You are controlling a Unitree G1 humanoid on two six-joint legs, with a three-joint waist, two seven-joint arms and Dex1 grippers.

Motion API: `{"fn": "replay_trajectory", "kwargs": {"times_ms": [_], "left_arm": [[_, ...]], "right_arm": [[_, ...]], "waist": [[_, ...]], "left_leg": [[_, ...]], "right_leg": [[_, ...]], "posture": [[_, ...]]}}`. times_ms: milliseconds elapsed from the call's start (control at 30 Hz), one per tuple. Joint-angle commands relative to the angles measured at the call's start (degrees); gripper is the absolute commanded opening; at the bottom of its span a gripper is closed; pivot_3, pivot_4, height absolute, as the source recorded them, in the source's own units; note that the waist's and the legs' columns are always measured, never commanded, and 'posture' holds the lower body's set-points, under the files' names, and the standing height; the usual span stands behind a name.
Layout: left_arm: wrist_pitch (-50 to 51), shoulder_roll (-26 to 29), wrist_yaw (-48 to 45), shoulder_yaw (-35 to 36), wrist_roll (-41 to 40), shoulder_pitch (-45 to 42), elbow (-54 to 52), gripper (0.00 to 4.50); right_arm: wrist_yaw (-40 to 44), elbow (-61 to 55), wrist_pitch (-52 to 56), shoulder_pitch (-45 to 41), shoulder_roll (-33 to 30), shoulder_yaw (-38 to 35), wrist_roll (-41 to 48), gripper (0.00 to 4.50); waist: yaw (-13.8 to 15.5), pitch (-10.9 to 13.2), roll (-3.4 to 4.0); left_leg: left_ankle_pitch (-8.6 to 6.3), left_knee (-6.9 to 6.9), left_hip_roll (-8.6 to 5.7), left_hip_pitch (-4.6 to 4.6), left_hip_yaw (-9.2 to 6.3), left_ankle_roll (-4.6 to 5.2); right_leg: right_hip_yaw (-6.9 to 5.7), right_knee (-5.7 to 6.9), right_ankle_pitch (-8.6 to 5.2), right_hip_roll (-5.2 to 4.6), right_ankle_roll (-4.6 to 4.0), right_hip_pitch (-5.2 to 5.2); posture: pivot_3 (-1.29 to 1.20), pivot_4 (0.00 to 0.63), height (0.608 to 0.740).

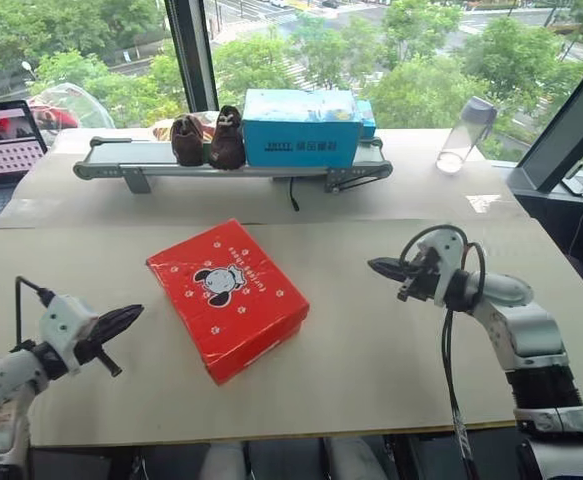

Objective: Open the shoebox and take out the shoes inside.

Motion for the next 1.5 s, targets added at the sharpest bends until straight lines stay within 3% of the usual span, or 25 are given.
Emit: {"fn": "replay_trajectory", "kwargs": {"times_ms": [33,333,467,800,967,1200,1300,1500], "left_arm": [[-5.55,0.11,1.5,-1.99,3.08,-6.45,4.77,0.0],[-10.89,-5.88,-4.52,-13.87,6.55,-25.02,17.51,0.0],[-12.19,-9.73,-6.65,-17.35,7.04,-31.11,21.82,0.0],[-10.13,-17.52,-10.76,-22.22,6.21,-32.41,20.27,0.0],[-6.69,-15.26,-11.09,-20.96,5.29,-29.53,16.06,0.0],[1.96,-5.4,-11.51,-14.19,0.37,-26.92,8.6,0.0],[10.64,-0.98,-12.92,-11.75,-4.4,-26.33,1.86,0.74],[33.51,13.53,-20.02,-8.4,-16.33,-25.11,-14.78,2.99]], "right_arm": [[-0.63,-0.37,-1.58,-1.57,0.34,-1.04,-0.2,0.02],[-0.88,-1.0,-1.71,1.53,7.3,3.99,-0.92,0.02],[-0.28,-9.73,4.48,3.44,9.47,7.13,1.94,0.02],[-1.38,-23.09,17.26,5.86,3.45,3.9,7.91,0.02],[-0.16,-20.4,16.13,5.57,-1.71,1.64,6.57,0.02],[4.43,-14.16,10.97,5.38,-11.01,-0.31,2.88,0.02],[6.17,-12.71,10.0,5.41,-14.09,-1.64,2.68,0.0],[8.98,-14.17,9.7,6.4,-16.74,-2.75,3.85,0.0]], "waist": [[0.53,0.0,-0.01],[1.1,0.0,-0.01],[1.07,0.0,-0.01],[1.47,0.01,-0.02],[1.51,0.01,-0.02],[0.89,0.02,-0.03],[0.79,0.03,-0.04],[0.62,0.07,-0.08]], "left_leg": [[0.03,0.0,0.0,-0.01,0.0,0.02],[0.08,0.04,-0.03,-0.19,-0.02,0.03],[0.08,0.06,-0.05,-0.31,-0.05,0.03],[0.07,0.67,-0.06,-0.55,-0.15,0.02],[0.07,0.79,-0.05,-0.54,-0.17,0.03],[0.08,0.79,-0.02,-0.53,-0.17,0.04],[0.08,0.78,-0.02,-0.54,-0.17,0.03],[0.07,0.75,-0.01,-0.56,-0.17,0.03]], "right_leg": [[0.0,0.01,0.08,0.0,0.13,-0.01],[0.01,0.0,0.27,0.05,0.38,0.01],[0.01,0.0,0.35,0.05,0.26,-0.04],[-0.04,0.08,0.27,0.04,0.69,0.0],[-0.03,0.11,0.33,0.05,0.75,0.03],[-0.02,0.16,0.32,0.07,0.73,-0.03],[-0.02,0.16,0.31,0.06,0.73,-0.03],[-0.03,0.14,0.28,0.05,0.72,-0.04]], "posture": [[0.0,0.15,0.74],[0.0,0.15,0.74],[0.0,0.15,0.74],[0.0,0.15,0.74],[0.0,0.15,0.74],[0.0,0.15,0.74],[0.0,0.15,0.74],[0.0,0.15,0.74]]}}
